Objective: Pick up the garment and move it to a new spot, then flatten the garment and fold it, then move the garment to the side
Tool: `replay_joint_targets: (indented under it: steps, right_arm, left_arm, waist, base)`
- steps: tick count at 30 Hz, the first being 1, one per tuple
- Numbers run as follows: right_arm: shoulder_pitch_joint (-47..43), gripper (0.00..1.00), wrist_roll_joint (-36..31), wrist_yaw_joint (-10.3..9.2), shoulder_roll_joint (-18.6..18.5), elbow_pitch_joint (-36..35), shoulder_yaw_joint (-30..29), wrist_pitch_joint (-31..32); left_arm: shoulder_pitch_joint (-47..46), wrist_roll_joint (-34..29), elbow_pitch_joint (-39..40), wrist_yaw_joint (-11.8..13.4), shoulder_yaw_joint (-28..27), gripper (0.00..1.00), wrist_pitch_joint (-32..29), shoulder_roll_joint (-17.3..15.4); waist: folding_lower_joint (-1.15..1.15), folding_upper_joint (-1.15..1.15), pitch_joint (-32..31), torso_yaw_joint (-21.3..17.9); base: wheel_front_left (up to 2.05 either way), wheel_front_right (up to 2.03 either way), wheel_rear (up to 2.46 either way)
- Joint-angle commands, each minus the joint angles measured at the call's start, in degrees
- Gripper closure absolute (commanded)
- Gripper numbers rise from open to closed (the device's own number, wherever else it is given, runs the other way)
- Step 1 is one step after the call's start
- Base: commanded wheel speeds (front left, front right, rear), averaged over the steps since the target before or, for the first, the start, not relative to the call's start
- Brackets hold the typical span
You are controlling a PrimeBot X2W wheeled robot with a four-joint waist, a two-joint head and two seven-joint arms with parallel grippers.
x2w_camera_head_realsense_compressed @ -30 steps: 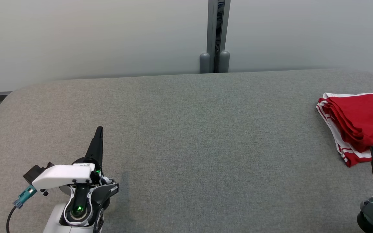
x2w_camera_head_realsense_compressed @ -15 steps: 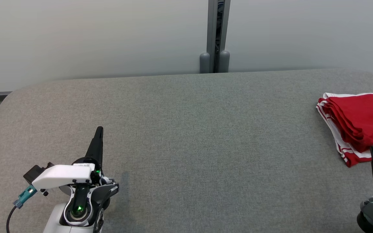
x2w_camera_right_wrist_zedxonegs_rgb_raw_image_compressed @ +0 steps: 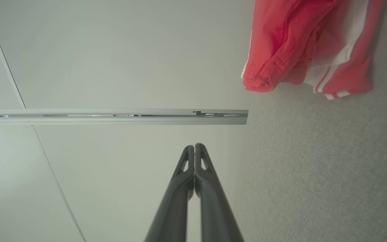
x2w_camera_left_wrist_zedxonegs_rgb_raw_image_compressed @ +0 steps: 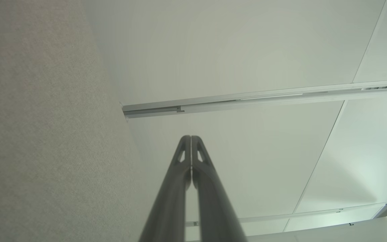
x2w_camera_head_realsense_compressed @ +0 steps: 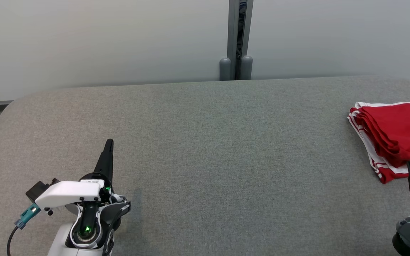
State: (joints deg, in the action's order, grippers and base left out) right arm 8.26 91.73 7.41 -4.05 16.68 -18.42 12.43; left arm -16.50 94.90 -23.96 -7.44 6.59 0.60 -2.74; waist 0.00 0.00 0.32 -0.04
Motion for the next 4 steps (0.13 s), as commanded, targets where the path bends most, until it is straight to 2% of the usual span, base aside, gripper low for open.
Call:
replay_joint_targets:
  steps: [1,4]
  right_arm:
    - [0.42,1.00,-0.27,0.14,-0.13,0.03,-0.21,0.30]
    - [0.44,1.00,-0.34,0.14,-0.10,0.03,-0.28,0.30]
  left_arm:
    - [-0.54,0.28,0.03,-0.26,-0.07,1.00,0.05,-0.26]
    - [-0.54,0.27,0.03,-0.26,-0.07,1.00,0.05,-0.26]
  waist:
    - [0.00,0.00,0.00,0.00]
    - [0.00,0.00,0.00,0.00]
  base:
    - [0.00,0.00,0.00]
    - [0.00,0.00,0.00]
